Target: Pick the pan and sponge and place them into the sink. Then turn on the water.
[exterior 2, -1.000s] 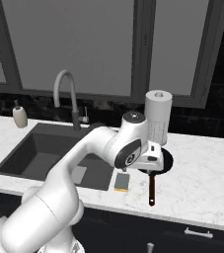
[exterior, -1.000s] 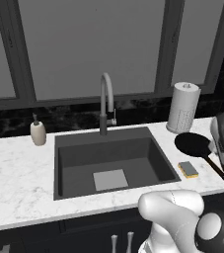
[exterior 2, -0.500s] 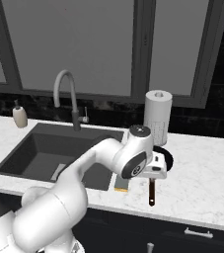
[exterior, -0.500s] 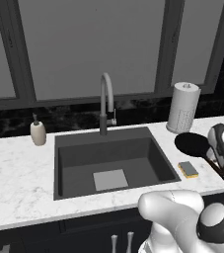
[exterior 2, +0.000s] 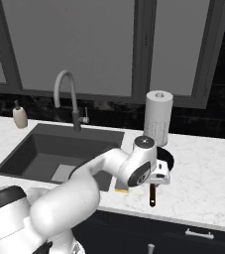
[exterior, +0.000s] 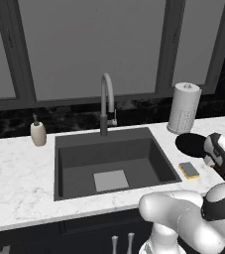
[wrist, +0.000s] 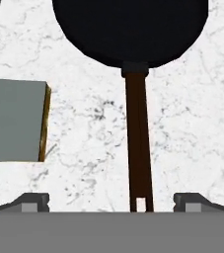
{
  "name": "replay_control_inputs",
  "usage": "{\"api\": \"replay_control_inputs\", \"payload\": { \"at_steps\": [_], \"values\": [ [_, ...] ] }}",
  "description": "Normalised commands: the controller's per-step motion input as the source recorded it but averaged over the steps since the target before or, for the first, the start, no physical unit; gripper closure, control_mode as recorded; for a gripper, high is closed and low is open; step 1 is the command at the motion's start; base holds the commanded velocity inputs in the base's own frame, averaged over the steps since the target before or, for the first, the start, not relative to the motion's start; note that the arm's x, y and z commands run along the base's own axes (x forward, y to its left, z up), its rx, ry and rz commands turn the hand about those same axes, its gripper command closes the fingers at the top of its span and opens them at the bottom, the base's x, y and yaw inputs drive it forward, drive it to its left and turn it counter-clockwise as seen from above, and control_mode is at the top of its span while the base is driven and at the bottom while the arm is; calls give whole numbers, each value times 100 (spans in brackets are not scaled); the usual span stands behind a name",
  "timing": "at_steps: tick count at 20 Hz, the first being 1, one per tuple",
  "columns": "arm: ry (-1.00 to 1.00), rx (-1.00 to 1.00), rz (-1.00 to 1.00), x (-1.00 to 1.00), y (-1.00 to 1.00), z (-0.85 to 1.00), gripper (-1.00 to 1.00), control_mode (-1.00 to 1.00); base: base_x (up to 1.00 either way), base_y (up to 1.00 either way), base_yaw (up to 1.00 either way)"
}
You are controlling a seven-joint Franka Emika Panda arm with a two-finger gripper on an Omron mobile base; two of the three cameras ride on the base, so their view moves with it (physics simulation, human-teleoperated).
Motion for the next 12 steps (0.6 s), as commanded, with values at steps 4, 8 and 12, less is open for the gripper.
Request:
{"api": "replay_control_inputs", "payload": {
  "at_steps": [4, 8, 12],
  "values": [
    [0, 0, 1, 28, -17, -36, -100, -100, 0, 0, 0],
    [0, 1, 1, 28, -20, -37, -100, -100, 0, 0, 0],
    [0, 4, 2, 26, -27, -34, -100, -100, 0, 0, 0]
  ]
}}
